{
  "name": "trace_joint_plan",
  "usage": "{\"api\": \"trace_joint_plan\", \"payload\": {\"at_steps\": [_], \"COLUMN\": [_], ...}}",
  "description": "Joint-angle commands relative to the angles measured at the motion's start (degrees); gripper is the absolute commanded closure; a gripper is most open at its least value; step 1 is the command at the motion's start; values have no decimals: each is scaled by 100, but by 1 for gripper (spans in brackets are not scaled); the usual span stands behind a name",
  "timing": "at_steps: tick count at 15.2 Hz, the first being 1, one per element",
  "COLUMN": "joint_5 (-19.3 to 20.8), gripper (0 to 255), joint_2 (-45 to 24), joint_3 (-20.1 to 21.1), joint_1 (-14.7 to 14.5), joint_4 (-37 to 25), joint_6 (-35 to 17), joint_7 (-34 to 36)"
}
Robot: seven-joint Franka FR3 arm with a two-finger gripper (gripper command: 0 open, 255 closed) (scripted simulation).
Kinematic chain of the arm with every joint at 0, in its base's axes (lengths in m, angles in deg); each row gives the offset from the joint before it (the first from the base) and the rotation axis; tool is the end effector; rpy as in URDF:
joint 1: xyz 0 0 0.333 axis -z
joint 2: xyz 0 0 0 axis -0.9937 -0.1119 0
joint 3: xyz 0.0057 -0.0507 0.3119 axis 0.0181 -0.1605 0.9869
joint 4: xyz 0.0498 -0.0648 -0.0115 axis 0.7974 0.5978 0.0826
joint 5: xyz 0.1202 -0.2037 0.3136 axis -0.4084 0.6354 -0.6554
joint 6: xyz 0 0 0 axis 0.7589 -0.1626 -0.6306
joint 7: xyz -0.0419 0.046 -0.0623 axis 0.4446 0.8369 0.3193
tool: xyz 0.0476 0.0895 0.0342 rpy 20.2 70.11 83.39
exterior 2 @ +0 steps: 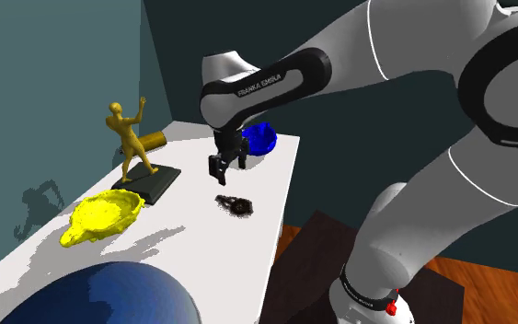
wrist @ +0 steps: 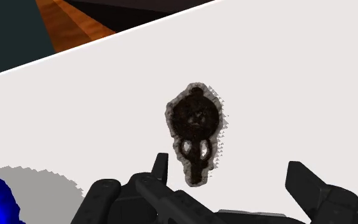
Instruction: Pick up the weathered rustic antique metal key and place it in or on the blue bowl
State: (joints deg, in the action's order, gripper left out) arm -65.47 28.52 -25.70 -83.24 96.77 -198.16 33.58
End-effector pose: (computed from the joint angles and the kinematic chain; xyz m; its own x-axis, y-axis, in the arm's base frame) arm 0.4332 0.0394 0.4375 0.9965 0.0741 -0.0385 0.0737 -0.9972 -0.0113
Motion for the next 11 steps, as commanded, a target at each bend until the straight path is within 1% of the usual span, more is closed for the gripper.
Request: {"api": "trace_joint_plan", "payload": {"at_steps": [1,5,9,11], "joint_5": [82,314,601,622], "gripper": [0,0,0,0], "joint_2": [-400,-1280,-2157,-2248], "joint_3": [58,133,151,142], "joint_1": [21,72,91,89], "joint_4": [-66,-355,-755,-693], "joint_6": [-340,-909,-1354,-1506], "joint_7": [114,359,633,647]}}
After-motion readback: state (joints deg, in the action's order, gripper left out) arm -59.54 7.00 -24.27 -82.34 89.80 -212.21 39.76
